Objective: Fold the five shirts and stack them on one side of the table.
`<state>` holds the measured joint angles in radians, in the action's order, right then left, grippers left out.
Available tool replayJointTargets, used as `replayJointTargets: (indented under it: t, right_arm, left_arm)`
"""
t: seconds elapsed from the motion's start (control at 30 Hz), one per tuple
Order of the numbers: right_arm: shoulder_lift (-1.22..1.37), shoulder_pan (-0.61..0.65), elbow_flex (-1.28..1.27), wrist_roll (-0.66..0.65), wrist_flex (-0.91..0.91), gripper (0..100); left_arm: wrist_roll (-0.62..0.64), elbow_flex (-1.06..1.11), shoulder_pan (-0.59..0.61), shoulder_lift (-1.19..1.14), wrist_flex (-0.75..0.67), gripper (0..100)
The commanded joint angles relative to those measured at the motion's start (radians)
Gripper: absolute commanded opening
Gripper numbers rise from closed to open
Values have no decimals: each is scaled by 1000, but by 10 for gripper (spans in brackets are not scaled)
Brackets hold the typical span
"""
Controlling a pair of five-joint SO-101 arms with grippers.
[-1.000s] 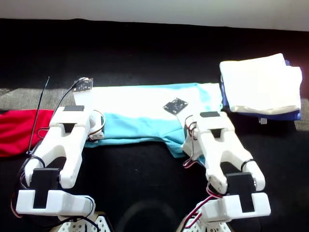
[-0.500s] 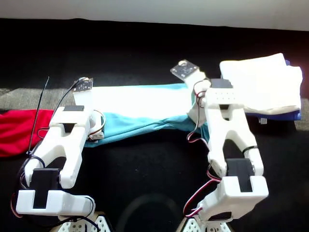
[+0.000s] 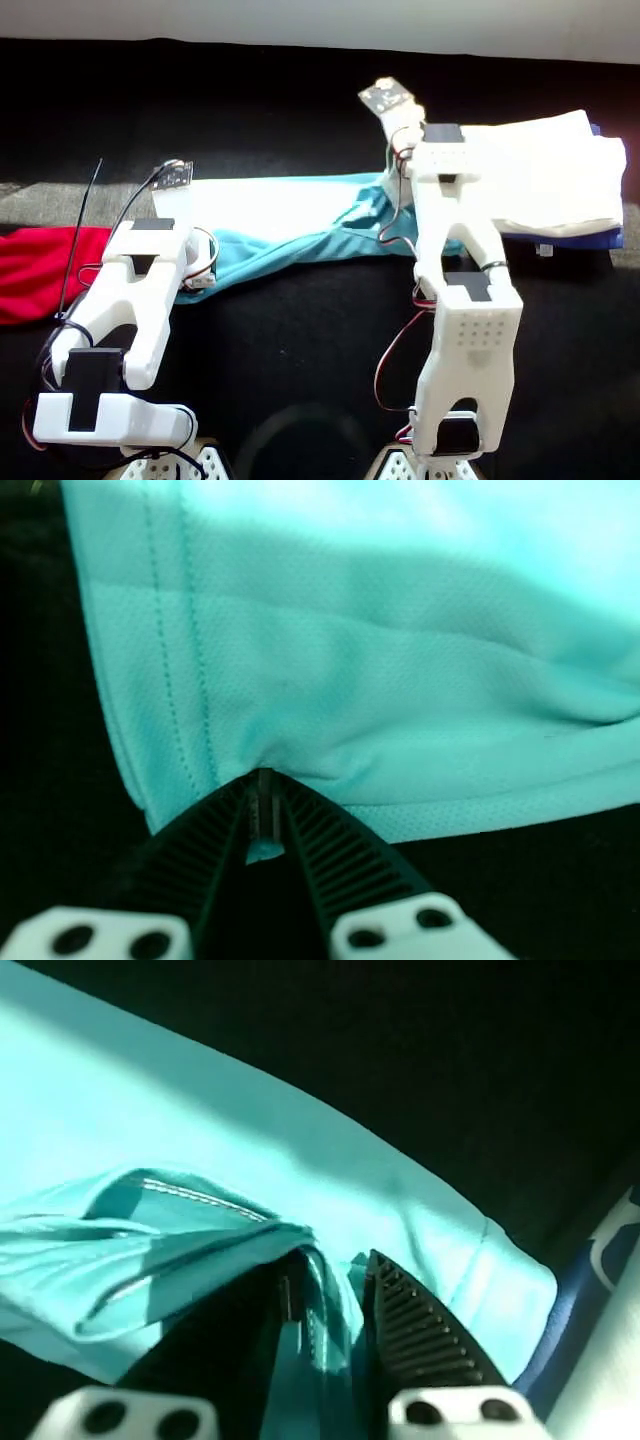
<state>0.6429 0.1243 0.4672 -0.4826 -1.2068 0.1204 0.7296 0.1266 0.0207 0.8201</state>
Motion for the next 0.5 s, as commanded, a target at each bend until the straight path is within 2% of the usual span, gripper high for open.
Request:
replayJointTargets:
  t: [0.0,0.13,0.3,0.47]
  right_arm:
    - [33,-10,134,141,-8,208]
    - [42,-16,231,253,-44,208]
    - [47,27,435,290,-340,200]
    - [51,186,538,285,-516,70]
  left_arm:
    - [2,-21,-7,-8,-2,9]
    - [2,-21,-7,-8,-2,9]
    - [2,-21,-7,-8,-2,9]
    - [2,-21,-7,-8,-2,9]
